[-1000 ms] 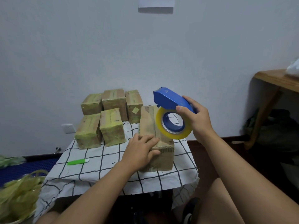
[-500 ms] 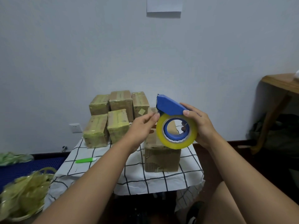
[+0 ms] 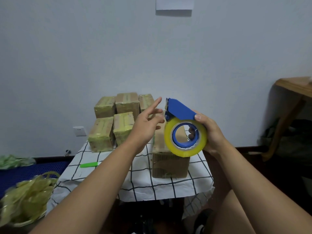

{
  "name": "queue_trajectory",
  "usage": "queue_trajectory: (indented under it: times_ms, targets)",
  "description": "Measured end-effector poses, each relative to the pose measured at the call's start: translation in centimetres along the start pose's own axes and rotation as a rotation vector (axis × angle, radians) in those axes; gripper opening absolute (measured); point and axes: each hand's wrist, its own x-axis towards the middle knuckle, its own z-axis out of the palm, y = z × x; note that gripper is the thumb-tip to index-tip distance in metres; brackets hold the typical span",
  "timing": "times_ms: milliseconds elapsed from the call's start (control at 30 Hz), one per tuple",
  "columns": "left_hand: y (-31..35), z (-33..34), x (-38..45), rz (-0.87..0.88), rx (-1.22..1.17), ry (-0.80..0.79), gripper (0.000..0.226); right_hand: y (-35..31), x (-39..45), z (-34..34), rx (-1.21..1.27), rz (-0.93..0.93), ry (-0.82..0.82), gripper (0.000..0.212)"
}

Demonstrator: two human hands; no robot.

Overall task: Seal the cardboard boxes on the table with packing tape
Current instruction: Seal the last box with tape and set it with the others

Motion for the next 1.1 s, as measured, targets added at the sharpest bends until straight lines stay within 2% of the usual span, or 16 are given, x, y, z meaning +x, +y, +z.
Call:
queue_trajectory:
  times_ms: [133, 300, 467, 667, 800, 967, 1100]
  targets:
    - [0.1, 0.1, -0.1, 0.013, 0.030, -0.012, 0.043, 0.1, 0.1, 0.0, -0.005, -0.002, 0.012, 0.068]
    - [0.1, 0.2, -0.5, -0.005, -0.022, 0.092, 0.028, 0.1, 0.1, 0.2, -0.017, -0.011, 0.019, 0.067]
    - [-0.1, 0.6, -0.8, -0.014, -0.055, 0.131, 0.024, 0.2, 0.1, 0.4, -0.021, -0.004, 0.049, 0.070]
    - [0.4, 0.8, -0.8, -0.007, -0.094, 0.130, 0.029, 0.1, 0.4, 0.4, -0.059, -0.014, 0.063, 0.073]
    - [0.7, 1.0, -0.4, -0.088, -0.049, 0.142, 0.054, 0.0, 0.3, 0.3, -0.104, -0.041, 0.074, 0.070]
    - [0.5, 0.9, -0.8, -0.083, -0.071, 0.125, 0.026, -0.1, 0.0, 0.3, -0.142, -0.040, 0.107, 0.057]
    - [-0.1, 0.7, -1.2, -0.132, -0.161, 0.134, 0.017, -0.1, -0.1, 0.1, -0.158, -0.033, 0.114, 0.056]
